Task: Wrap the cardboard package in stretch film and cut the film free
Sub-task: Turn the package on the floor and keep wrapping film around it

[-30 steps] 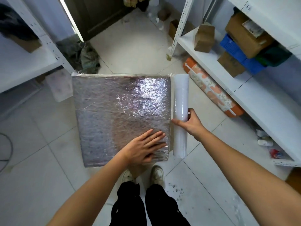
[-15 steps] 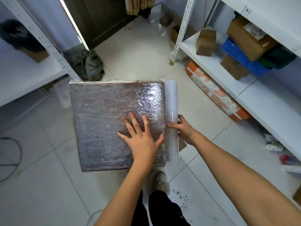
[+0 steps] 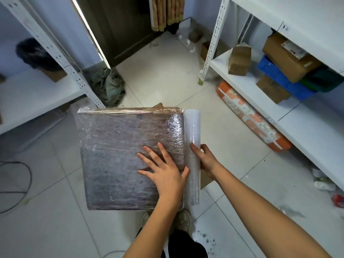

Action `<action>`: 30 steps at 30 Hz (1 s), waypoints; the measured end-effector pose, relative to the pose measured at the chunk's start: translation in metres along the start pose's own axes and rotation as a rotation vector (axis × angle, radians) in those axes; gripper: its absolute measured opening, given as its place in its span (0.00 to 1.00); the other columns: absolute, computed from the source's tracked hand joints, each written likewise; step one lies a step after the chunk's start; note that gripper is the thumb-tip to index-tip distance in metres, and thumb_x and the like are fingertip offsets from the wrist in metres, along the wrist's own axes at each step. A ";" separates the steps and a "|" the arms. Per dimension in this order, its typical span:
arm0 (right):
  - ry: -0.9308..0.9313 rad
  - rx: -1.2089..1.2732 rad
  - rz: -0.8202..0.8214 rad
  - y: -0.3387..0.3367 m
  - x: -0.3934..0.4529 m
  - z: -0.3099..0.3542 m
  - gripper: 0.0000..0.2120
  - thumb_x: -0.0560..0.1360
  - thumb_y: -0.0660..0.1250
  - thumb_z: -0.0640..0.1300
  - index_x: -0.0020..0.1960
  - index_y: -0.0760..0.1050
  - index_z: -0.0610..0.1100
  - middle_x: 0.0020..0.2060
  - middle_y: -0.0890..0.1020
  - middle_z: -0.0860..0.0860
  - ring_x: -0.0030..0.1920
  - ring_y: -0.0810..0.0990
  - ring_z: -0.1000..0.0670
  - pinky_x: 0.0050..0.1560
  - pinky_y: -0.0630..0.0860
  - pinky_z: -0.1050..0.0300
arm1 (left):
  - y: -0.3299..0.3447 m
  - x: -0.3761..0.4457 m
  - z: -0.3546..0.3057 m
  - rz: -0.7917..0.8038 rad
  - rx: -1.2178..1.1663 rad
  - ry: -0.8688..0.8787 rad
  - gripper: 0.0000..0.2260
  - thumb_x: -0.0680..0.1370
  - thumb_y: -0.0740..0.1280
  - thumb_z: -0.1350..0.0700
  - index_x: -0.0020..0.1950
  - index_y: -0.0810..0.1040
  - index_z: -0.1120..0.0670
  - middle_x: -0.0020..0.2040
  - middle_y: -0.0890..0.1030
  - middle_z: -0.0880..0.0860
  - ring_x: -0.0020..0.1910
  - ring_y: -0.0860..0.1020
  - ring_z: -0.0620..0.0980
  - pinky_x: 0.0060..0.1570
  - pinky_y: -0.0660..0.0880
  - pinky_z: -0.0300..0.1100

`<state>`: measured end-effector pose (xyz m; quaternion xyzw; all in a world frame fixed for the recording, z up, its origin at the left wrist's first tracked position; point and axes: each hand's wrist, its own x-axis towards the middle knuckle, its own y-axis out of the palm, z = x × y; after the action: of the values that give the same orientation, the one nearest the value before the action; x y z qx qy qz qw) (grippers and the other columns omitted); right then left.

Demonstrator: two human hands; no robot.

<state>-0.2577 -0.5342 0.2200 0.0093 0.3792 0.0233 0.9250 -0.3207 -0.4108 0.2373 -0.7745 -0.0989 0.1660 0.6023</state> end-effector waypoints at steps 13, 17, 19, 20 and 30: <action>-0.047 0.131 0.024 0.013 -0.004 -0.008 0.33 0.65 0.74 0.59 0.65 0.71 0.44 0.54 0.82 0.45 0.52 0.82 0.46 0.54 0.79 0.49 | -0.037 0.018 -0.020 0.179 -0.117 -0.282 0.60 0.67 0.68 0.32 0.73 0.25 0.57 0.74 0.31 0.65 0.74 0.38 0.70 0.60 0.56 0.77; -0.034 0.196 0.038 0.012 -0.007 -0.006 0.17 0.73 0.70 0.49 0.59 0.72 0.46 0.50 0.83 0.45 0.48 0.83 0.47 0.42 0.81 0.56 | -0.040 0.018 -0.023 0.244 -0.119 -0.296 0.61 0.67 0.70 0.33 0.73 0.25 0.57 0.73 0.30 0.65 0.72 0.38 0.73 0.57 0.67 0.73; -0.056 0.210 0.039 0.015 -0.008 -0.005 0.19 0.72 0.70 0.49 0.60 0.72 0.46 0.51 0.83 0.46 0.49 0.83 0.47 0.45 0.81 0.55 | -0.041 0.017 -0.020 0.247 -0.126 -0.297 0.61 0.67 0.70 0.33 0.73 0.26 0.57 0.73 0.30 0.65 0.72 0.37 0.73 0.56 0.69 0.72; -0.073 0.215 0.032 0.017 -0.009 -0.004 0.23 0.70 0.71 0.50 0.62 0.72 0.45 0.51 0.83 0.45 0.50 0.83 0.46 0.48 0.80 0.53 | -0.043 0.017 -0.018 0.241 -0.139 -0.299 0.61 0.67 0.70 0.34 0.73 0.26 0.57 0.73 0.30 0.65 0.72 0.37 0.72 0.56 0.69 0.72; -0.177 0.017 -0.101 0.033 -0.033 0.048 0.16 0.68 0.75 0.51 0.50 0.77 0.44 0.47 0.84 0.46 0.48 0.83 0.46 0.52 0.80 0.48 | -0.087 0.028 -0.007 0.238 -0.331 -0.324 0.59 0.68 0.70 0.34 0.75 0.30 0.58 0.75 0.33 0.64 0.72 0.39 0.73 0.59 0.71 0.63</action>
<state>-0.2488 -0.5027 0.2784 0.0001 0.2963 -0.0275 0.9547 -0.2884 -0.3851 0.3190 -0.8320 -0.1280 0.3389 0.4201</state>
